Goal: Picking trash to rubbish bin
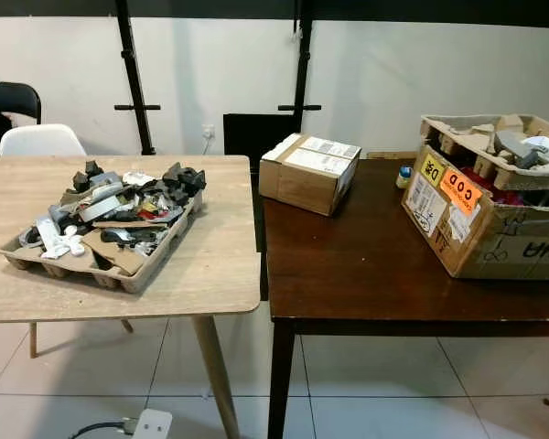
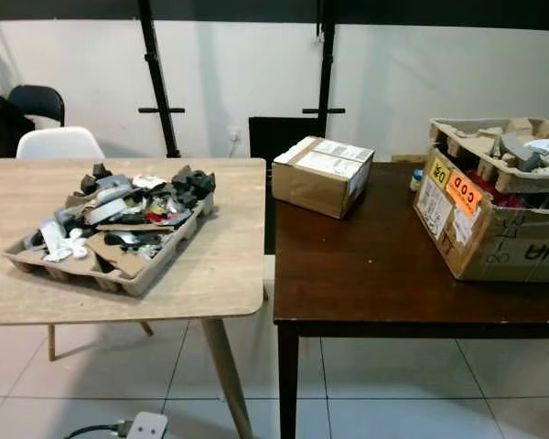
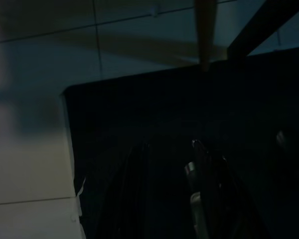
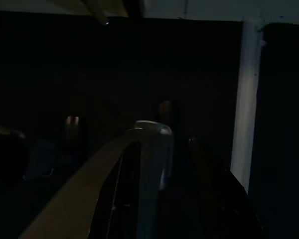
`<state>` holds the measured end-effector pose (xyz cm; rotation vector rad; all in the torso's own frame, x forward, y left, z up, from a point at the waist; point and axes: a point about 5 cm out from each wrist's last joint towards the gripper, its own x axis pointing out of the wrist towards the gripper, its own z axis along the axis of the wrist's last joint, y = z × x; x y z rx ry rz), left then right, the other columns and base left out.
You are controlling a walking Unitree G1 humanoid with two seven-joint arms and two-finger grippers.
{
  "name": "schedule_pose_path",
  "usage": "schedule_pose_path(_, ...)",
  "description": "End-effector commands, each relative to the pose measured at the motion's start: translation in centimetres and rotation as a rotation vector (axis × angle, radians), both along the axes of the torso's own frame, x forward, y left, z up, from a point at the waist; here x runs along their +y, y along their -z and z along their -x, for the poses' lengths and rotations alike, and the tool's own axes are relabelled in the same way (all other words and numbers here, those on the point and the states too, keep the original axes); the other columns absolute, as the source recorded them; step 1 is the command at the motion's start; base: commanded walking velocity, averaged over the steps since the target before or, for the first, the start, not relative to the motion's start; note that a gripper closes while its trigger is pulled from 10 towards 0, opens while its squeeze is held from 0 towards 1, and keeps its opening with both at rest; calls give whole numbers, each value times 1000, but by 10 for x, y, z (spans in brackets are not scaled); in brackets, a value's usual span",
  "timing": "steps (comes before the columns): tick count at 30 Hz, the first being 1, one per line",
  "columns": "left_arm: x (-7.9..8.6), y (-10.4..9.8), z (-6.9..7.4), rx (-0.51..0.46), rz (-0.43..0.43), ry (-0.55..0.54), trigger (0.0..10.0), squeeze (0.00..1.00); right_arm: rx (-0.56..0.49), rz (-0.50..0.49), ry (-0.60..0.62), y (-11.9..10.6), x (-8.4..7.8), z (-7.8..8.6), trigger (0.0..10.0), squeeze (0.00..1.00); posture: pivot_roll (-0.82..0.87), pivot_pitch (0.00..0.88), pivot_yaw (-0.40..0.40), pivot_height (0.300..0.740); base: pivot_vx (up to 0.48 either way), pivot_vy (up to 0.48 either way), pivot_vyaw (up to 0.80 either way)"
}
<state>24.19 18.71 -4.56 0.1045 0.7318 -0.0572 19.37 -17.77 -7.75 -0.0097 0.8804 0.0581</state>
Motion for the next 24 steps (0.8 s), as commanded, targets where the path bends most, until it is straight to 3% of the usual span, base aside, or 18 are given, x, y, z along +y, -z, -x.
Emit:
schedule_pose_path(1, 5, 7, 11, 46, -8, -7, 10000, 0, 27, -10, -7, 4, 5, 6, 10000, 0, -55, 125, 8, 740, 0, 371, 0)
schedule_pose_path(15, 6, 6, 9, 43, -9, 10, 10000, 0, 28, -11, -7, 4, 5, 7, 10000, 0, -55, 116, 14, 740, 0, 385, 0)
schedule_pose_path(20, 5, 6, 8, 51, -21, 49, 10000, 0, 27, -12, -5, 4, 6, 6, 10000, 0, -54, 115, 18, 740, 0, 0, 0)
schedule_pose_path(24, 3, 6, 8, 54, -8, 61, 10000, 0, 27, -13, -3, 4, 6, 7, 10000, 0, -55, 115, 19, 740, 0, -422, 0)
